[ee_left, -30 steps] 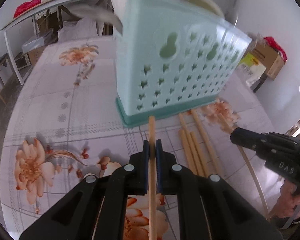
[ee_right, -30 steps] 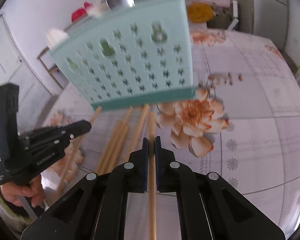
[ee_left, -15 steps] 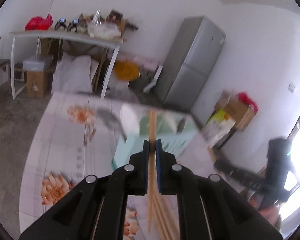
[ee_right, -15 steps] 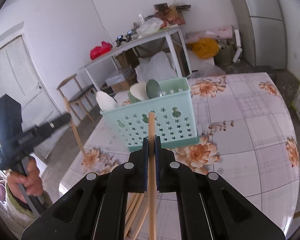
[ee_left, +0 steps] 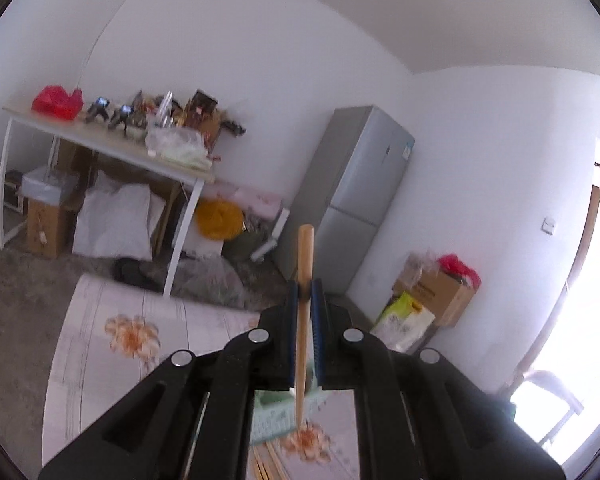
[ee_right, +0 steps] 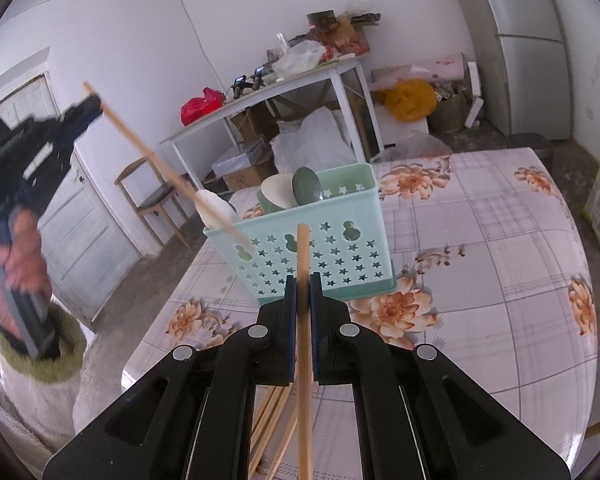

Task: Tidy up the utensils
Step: 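Lift both held chopsticks up toward the green holder with both tools, then insert the chopstick into the holder with the left tool while the right tool holds its chopstick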

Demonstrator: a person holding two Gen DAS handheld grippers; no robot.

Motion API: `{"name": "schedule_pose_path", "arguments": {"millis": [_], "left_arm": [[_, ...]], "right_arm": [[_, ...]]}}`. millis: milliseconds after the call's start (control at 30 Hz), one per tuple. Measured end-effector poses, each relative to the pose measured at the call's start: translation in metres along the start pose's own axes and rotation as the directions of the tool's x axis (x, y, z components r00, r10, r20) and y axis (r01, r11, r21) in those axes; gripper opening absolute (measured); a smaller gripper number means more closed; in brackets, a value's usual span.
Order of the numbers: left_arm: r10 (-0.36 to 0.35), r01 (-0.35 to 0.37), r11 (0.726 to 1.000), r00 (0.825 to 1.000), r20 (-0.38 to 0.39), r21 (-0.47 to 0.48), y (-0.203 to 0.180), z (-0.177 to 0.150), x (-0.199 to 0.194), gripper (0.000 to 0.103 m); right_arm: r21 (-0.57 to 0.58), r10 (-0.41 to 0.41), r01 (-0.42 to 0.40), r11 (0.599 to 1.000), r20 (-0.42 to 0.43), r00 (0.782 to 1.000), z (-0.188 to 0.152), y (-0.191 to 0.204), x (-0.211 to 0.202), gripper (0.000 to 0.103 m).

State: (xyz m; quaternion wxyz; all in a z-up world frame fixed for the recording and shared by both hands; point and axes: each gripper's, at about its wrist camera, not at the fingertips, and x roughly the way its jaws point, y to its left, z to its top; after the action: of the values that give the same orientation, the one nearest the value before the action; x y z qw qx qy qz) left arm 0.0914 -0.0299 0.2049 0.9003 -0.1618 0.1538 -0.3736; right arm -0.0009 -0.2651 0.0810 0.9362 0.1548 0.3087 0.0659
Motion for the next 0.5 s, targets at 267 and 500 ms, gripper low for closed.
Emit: {"name": "schedule_pose_path", "arguments": {"millis": [267,500], "left_arm": [[0.048,-0.048,0.999,0.999,0.022,0.006,0.012,0.005,0.028,0.006],[0.04,-0.041,0.999,0.995,0.091,0.003,0.016,0.01,0.026,0.006]], "right_arm": [[-0.005,-0.006,0.006,1.0,-0.004,1.0,0.001,0.0,0.0,0.004],[-0.012,-0.004,0.004,1.0,-0.006,1.0,0.002,0.001,0.001,0.004]]}}
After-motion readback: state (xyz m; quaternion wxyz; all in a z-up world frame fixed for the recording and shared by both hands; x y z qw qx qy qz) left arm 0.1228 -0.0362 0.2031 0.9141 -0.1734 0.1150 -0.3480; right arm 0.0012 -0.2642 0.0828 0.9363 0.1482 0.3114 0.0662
